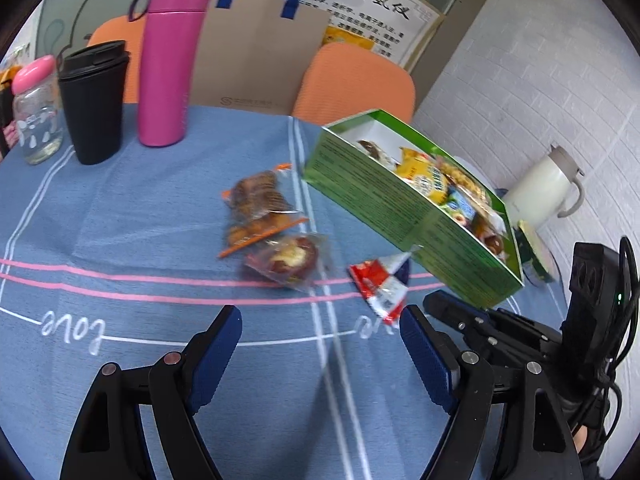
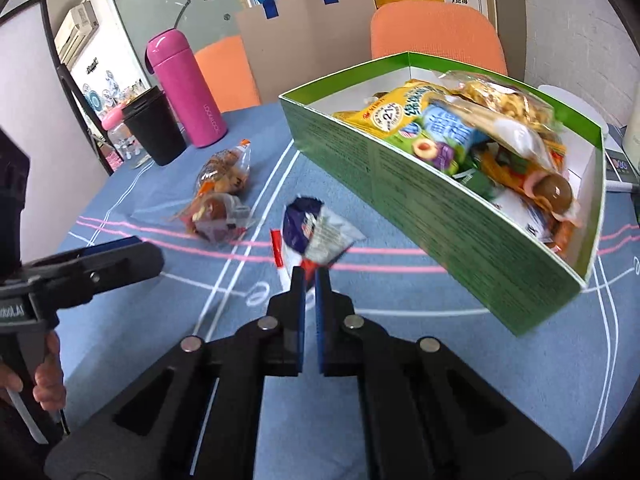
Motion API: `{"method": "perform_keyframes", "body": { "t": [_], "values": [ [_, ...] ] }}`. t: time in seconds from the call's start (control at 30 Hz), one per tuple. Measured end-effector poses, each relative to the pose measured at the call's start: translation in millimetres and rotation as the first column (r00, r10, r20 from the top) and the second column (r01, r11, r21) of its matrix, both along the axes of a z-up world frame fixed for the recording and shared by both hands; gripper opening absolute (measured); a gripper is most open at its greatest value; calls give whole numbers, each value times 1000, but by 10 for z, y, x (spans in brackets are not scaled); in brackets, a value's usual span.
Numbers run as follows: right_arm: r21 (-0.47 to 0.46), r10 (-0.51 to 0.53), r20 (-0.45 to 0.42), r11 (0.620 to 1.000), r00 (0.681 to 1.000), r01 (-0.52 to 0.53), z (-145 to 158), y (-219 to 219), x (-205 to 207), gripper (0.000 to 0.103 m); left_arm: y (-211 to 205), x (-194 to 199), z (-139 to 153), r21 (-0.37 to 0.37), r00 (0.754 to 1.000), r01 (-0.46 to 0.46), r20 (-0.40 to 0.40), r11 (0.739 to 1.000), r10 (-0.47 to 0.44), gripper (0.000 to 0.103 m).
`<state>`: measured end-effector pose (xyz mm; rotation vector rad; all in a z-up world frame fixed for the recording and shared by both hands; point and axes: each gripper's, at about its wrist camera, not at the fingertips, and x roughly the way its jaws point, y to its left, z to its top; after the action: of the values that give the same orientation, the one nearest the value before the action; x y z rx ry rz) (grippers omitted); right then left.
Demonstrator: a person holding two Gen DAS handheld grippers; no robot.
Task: Organize snacks
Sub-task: 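Grasp the red-and-blue triangular packet with the right gripper, then grasp the clear twisted-bread packet with the left gripper while the right holds its packet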
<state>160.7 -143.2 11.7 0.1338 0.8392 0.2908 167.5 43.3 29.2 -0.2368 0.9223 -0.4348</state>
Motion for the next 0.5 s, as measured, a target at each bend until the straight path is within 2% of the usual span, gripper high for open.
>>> {"method": "perform_keyframes", "body": {
  "t": [0.07,0.13,0.17,0.2,0.27,0.5],
  "values": [
    [3,12,0,1000,1000,-12,-9,-40,-58,6,-138,-3,7,-26,999,39,-9,999,-40,83],
    [-3,25,8,1000,1000,-25,-11,-56,-104,17,-259,10,-7,-58,998,62,-24,996,-64,83],
    [-6,24,14,1000,1000,-24,-4,-63,-122,33,-303,39,-17,-66,997,65,-33,996,-67,83],
    [-7,25,20,1000,999,-25,-4,-61,-130,45,-341,66,-32,-66,997,62,-41,996,-65,83],
    [-5,27,29,1000,999,-27,-13,-59,-131,46,-368,107,-51,-57,997,46,-56,997,-50,83],
    [38,12,-9,999,1000,-12,-107,-14,77,46,-105,102,-14,-33,998,-47,-34,998,45,83]
  ]
}}
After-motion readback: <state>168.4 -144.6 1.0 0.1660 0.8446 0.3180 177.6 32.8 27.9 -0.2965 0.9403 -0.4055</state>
